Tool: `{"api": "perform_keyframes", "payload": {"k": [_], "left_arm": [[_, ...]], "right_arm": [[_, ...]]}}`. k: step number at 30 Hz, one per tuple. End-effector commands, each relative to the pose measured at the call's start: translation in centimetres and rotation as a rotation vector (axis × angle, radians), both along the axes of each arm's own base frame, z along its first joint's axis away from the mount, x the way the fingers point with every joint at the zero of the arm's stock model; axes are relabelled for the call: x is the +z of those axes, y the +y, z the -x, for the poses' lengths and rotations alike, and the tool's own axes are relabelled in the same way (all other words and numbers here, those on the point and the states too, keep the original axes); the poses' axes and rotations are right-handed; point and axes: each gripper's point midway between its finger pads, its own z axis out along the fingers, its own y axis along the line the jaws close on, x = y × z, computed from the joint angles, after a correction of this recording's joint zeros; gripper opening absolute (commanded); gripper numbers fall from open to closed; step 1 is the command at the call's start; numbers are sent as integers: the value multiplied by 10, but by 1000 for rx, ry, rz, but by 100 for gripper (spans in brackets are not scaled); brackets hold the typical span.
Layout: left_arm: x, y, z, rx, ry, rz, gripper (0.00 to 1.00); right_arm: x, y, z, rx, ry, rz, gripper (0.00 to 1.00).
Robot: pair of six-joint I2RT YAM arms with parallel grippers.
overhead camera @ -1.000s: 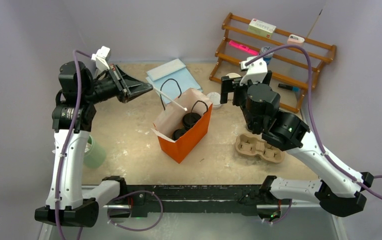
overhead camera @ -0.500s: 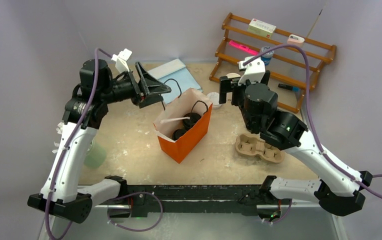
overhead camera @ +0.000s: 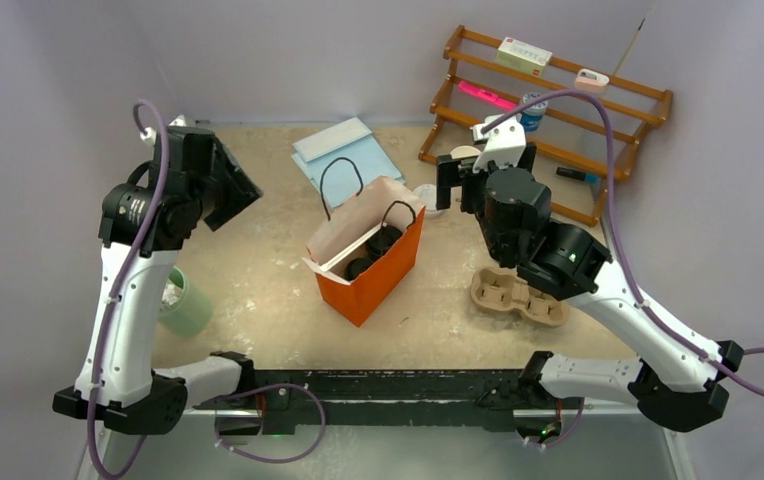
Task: Pack the takeout coffee
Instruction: Pick up the straw from the storage cup.
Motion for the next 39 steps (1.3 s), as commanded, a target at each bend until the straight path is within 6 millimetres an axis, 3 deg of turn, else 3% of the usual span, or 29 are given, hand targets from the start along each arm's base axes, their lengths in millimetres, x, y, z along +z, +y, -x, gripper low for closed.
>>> {"api": "perform_keyframes", "payload": {"k": [1, 6, 11, 18, 30, 39], "left_arm": [[-21, 81, 22, 378, 43, -249, 51], [-54, 120, 31, 550, 117, -393, 47], [-88, 168, 21, 605, 186, -467, 43], [-86, 221, 28, 667, 286, -710, 37], [-99, 247, 29, 702, 319, -817, 34], [-104, 257, 23, 707, 346, -874, 30]], "right_arm": [[11, -2, 1, 8, -30, -26, 99], [11, 1, 1, 24, -23, -12, 98], [6, 4, 4, 45, 19, 11, 98], [0, 6, 4, 57, 65, 65, 96], [-18, 30, -2, 89, 179, 91, 95], [-15, 26, -1, 78, 175, 96, 94]]}}
